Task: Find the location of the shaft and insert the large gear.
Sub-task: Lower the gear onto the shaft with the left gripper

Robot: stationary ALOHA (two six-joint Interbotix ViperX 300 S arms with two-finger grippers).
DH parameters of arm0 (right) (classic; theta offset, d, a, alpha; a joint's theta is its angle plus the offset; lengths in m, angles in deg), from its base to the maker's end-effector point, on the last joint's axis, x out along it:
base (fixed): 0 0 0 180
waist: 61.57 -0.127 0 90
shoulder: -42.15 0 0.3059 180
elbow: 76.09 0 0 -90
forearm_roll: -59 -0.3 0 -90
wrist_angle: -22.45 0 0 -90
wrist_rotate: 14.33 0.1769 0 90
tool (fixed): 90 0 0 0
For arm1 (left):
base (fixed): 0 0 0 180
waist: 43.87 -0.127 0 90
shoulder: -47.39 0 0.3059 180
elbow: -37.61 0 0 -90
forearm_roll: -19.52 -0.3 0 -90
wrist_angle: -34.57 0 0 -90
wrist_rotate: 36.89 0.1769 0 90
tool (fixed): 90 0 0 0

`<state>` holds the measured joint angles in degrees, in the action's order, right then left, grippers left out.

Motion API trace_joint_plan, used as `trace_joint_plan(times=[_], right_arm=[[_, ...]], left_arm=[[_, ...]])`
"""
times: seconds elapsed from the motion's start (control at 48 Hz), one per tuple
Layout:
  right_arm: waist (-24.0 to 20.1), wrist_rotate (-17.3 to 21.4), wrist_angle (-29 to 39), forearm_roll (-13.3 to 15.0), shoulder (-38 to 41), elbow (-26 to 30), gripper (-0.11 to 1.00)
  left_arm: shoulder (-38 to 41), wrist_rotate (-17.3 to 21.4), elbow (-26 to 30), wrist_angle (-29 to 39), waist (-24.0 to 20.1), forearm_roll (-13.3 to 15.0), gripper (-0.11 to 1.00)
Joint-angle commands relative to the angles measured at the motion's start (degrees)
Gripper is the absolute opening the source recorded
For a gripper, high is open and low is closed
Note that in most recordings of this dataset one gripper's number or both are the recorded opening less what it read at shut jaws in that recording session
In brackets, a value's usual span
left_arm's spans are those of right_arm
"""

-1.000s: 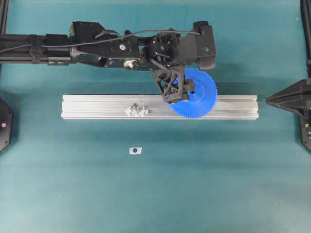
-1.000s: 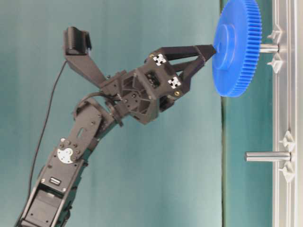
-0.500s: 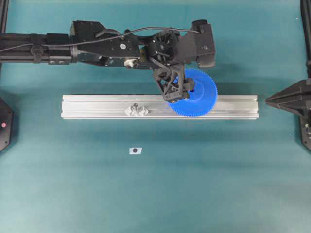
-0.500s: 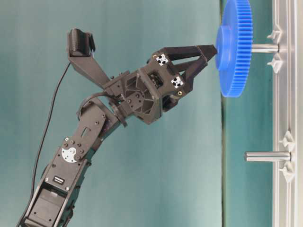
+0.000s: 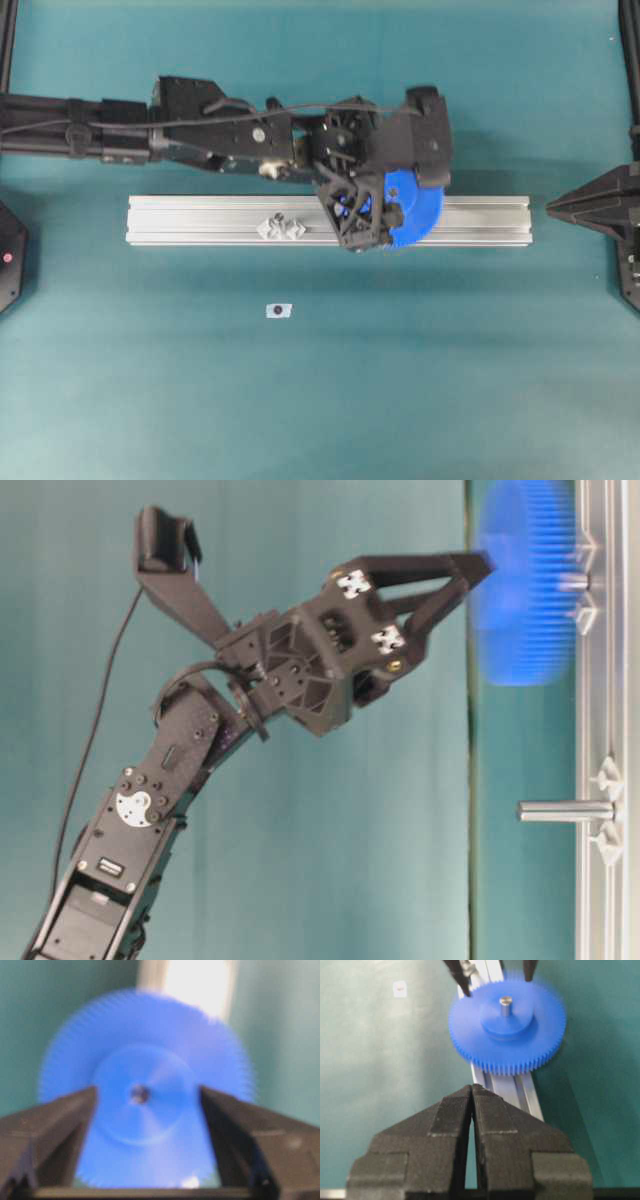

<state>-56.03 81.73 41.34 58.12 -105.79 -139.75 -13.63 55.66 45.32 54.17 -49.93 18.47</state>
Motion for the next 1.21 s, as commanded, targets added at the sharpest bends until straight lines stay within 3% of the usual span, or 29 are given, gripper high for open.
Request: trace_joint_plan(times=[0.0, 0.813, 1.021, 1.188], right_arm=[[0.18, 0.53, -0.53, 0.0, 0.35, 0.53, 0.1], [0.18, 0.53, -0.62, -0.09, 0.18, 0.53, 0.1], [0.18, 0.53, -0.53, 0.0, 0.09, 0.53, 0.1], [0.18, 0.53, -0.53, 0.0, 0.18, 0.53, 0.1]], left_arm=[[-2.29, 0.18, 1.05, -0.18, -0.35, -0.09, 0.82], [-7.29, -0.7, -1.76, -0.88, 0.62, -0.09, 0.82], [-10.46, -5.45, -5.19, -8.44, 0.88, -0.09, 0.82], [-13.45, -6.77, -9.49, -10.9, 1.23, -0.09, 0.82]])
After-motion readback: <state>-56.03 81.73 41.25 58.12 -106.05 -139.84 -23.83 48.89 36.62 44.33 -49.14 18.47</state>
